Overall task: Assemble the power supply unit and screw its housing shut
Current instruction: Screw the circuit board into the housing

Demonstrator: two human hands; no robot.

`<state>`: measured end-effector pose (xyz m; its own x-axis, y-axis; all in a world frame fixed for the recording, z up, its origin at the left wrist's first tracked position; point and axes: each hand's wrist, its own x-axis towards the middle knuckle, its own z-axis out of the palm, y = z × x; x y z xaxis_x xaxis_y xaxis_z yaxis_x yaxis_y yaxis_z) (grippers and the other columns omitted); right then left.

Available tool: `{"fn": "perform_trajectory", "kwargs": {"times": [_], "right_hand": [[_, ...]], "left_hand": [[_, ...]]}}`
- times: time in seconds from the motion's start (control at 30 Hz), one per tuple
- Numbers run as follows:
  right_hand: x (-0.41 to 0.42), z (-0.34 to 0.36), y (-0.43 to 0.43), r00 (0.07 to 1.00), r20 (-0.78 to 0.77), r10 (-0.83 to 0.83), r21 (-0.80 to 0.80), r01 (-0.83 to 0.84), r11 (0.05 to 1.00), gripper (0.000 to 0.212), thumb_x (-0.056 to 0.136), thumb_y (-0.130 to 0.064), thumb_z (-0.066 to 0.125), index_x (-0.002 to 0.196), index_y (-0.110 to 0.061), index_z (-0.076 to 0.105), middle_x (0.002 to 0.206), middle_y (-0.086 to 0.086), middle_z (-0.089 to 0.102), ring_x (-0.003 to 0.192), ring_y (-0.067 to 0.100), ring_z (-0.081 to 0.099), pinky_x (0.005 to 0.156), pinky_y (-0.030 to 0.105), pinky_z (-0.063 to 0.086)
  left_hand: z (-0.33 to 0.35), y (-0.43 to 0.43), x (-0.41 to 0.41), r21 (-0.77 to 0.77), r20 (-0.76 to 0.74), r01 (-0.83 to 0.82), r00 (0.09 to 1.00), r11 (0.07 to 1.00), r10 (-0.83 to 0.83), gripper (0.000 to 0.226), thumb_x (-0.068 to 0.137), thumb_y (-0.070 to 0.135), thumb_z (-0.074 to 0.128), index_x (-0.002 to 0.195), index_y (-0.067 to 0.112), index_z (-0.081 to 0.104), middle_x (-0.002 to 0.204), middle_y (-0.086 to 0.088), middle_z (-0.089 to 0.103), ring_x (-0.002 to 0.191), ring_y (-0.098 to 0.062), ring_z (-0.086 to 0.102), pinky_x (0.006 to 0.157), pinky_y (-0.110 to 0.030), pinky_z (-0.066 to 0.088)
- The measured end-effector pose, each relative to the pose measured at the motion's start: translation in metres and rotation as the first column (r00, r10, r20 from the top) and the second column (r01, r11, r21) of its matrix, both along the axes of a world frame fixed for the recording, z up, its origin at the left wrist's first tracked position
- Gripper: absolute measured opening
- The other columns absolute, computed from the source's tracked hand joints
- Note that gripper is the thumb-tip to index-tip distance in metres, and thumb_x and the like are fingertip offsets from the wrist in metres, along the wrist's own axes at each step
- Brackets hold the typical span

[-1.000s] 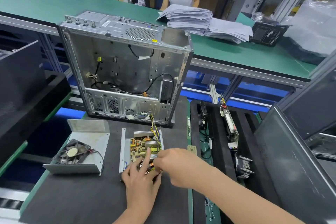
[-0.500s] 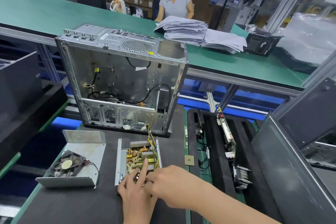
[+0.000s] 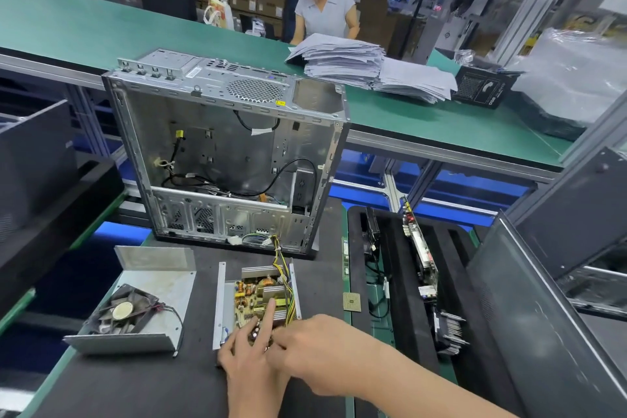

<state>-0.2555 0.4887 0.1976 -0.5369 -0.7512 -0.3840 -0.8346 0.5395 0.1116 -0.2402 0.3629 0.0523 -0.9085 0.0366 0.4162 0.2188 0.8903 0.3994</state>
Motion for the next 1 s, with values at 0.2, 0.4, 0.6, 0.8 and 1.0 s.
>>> {"fn": "perform_trajectory", "kwargs": {"times": [0.2, 0.4, 0.6, 0.8, 1.0], "right_hand": [[0.001, -0.019, -0.017, 0.859, -0.058, -0.508, -0.114, 0.500, 0.858, 0.026, 0.100, -0.003, 0.050, 0.126, -0.003, 0.050, 0.101, 0.022, 0.067, 0.084, 0.044, 0.066, 0.061, 0.042, 0.038], [0.001, -0.012, -0.011, 0.964, -0.029, -0.264, -0.077, 0.261, 0.962, 0.047, 0.096, -0.007, 0.061, 0.141, -0.002, 0.046, 0.119, 0.022, 0.057, 0.082, 0.040, 0.064, 0.049, 0.040, 0.041], [0.004, -0.003, -0.003, 0.994, -0.086, 0.062, 0.088, -0.055, 0.995, 0.029, 0.086, -0.010, 0.073, 0.113, -0.015, 0.063, 0.103, 0.004, 0.062, 0.081, 0.020, 0.061, 0.061, 0.033, 0.058], [-0.002, -0.017, -0.014, 0.927, -0.036, -0.374, -0.161, 0.364, 0.917, 0.050, 0.097, -0.001, 0.054, 0.145, 0.003, 0.041, 0.108, 0.027, 0.062, 0.087, 0.046, 0.063, 0.061, 0.045, 0.042], [0.003, -0.023, -0.022, 0.889, -0.057, -0.454, -0.119, 0.446, 0.887, 0.051, 0.096, 0.001, 0.055, 0.145, 0.002, 0.041, 0.116, 0.026, 0.063, 0.089, 0.045, 0.067, 0.061, 0.044, 0.038]], "left_hand": [[-0.002, -0.002, 0.002, 0.012, 0.148, 0.086, 0.985, 0.996, -0.087, 0.025, 0.074, 0.038, 0.053, 0.068, 0.028, 0.076, 0.139, 0.005, 0.066, 0.103, -0.033, 0.070, 0.090, -0.050, 0.040], [0.003, 0.001, 0.002, 0.052, 0.090, 0.034, 0.995, 0.998, -0.038, 0.046, 0.070, 0.036, 0.055, 0.106, 0.023, 0.082, 0.121, 0.008, 0.075, 0.104, -0.031, 0.070, 0.089, -0.045, 0.038], [0.018, 0.001, 0.004, 0.153, 0.068, -0.044, 0.997, 0.987, 0.034, 0.054, 0.074, 0.028, 0.041, 0.122, 0.032, 0.066, 0.108, -0.005, 0.069, 0.103, -0.029, 0.060, 0.083, -0.035, 0.034], [0.003, 0.001, -0.001, 0.024, 0.182, 0.070, 0.981, 0.997, -0.073, 0.043, 0.072, 0.036, 0.048, 0.095, 0.026, 0.083, 0.127, 0.009, 0.073, 0.102, -0.033, 0.072, 0.089, -0.046, 0.036], [-0.007, 0.001, 0.000, 0.026, 0.174, 0.055, 0.983, 0.998, -0.059, 0.043, 0.077, 0.029, 0.047, 0.106, 0.025, 0.078, 0.130, 0.009, 0.072, 0.100, -0.032, 0.073, 0.088, -0.049, 0.039]]}}
